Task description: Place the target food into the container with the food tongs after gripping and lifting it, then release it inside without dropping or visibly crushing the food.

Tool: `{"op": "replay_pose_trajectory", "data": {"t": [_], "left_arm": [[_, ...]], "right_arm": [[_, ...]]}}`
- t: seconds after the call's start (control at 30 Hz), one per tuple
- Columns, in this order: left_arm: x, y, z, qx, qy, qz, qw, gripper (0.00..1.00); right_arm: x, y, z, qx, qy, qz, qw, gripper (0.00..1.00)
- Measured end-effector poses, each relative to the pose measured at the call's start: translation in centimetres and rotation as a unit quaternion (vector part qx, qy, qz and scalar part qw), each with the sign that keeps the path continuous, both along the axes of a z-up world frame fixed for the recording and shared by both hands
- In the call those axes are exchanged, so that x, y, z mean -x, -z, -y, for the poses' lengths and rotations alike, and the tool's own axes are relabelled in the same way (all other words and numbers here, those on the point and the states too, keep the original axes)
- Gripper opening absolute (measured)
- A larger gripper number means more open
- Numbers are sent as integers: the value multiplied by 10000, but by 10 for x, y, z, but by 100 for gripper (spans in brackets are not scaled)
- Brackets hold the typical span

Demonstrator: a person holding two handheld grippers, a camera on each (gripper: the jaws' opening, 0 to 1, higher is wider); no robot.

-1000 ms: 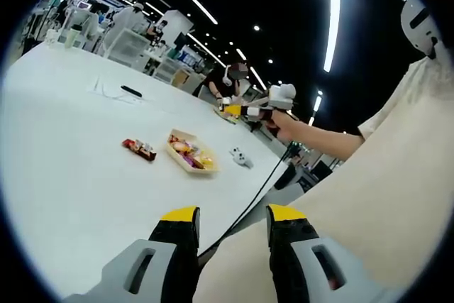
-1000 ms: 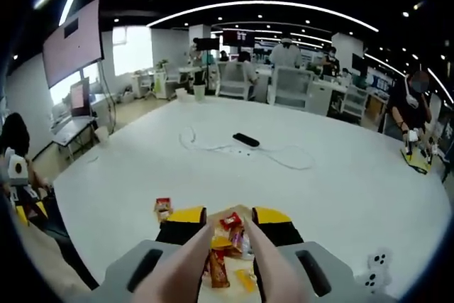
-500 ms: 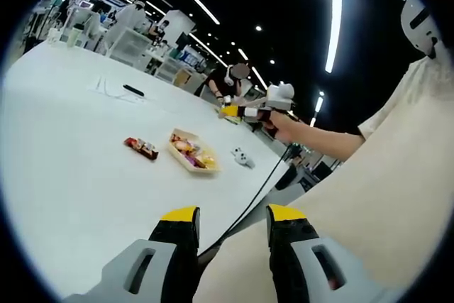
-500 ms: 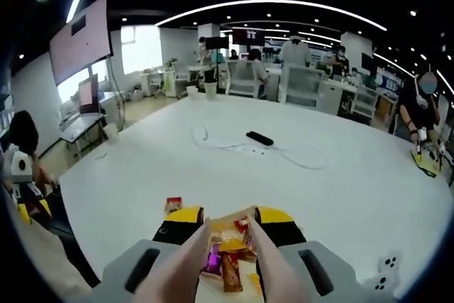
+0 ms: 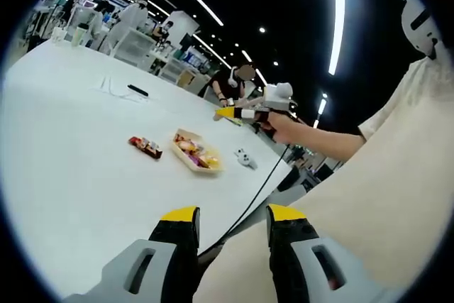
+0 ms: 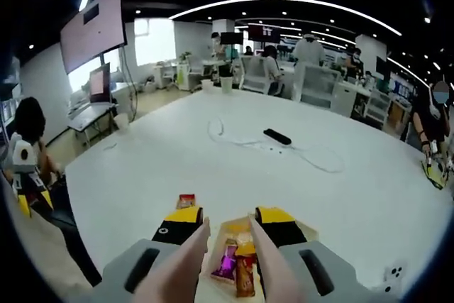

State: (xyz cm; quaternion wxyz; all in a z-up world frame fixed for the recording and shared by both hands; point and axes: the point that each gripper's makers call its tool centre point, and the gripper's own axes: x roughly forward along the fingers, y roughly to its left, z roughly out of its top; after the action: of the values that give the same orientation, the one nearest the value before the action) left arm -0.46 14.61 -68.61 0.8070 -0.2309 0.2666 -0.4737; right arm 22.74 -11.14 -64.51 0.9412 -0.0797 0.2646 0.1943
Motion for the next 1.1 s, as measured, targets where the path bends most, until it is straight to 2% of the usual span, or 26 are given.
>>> {"op": "replay_pose_trajectory", "data": {"t": [0.5, 1.1], "left_arm": [[3, 1, 0, -16, -14, -13, 10000, 37], [3, 1, 2, -43, 37, -30, 10000, 37]], "right_arm": [[9, 4, 14, -67, 177, -22, 9998, 29], [10, 5, 17, -125, 193, 2, 9997, 29]]}}
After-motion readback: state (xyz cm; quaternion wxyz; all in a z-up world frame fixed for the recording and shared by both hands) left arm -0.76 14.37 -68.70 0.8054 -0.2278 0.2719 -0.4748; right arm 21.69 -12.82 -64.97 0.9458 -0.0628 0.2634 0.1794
